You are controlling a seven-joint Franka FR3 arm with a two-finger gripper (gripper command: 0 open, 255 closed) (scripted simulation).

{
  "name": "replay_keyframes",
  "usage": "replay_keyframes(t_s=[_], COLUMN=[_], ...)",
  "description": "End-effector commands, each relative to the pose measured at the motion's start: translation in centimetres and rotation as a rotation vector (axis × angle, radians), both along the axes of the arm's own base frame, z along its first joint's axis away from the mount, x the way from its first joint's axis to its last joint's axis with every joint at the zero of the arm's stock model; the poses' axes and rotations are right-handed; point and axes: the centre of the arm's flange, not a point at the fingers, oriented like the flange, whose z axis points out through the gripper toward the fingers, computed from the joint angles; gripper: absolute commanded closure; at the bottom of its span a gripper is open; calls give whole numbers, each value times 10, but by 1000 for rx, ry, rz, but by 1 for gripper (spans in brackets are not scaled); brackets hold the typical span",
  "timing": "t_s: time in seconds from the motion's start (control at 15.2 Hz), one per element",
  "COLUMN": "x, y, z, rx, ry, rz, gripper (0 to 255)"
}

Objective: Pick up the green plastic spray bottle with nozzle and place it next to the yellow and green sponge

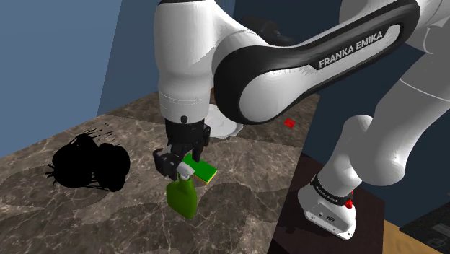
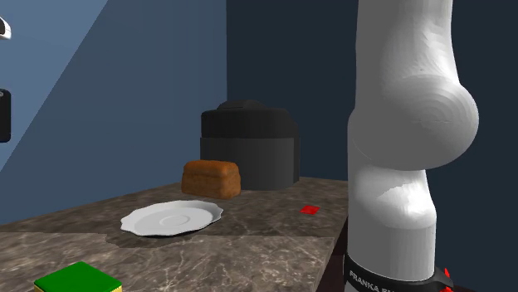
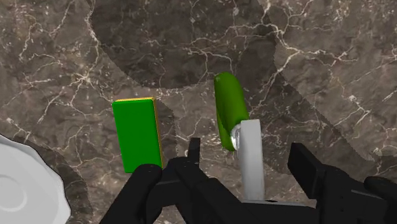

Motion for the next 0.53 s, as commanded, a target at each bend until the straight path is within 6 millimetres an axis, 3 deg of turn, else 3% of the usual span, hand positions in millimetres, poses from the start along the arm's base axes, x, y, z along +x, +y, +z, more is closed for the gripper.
replay_keyframes(t_s=[0.0, 0.2, 0.46], x=[0, 0, 1], y=[0, 0, 0], z=[0, 0, 50], rx=[0, 0, 0], ry=[0, 0, 0], rz=[0, 0, 0], gripper=[0, 0, 0])
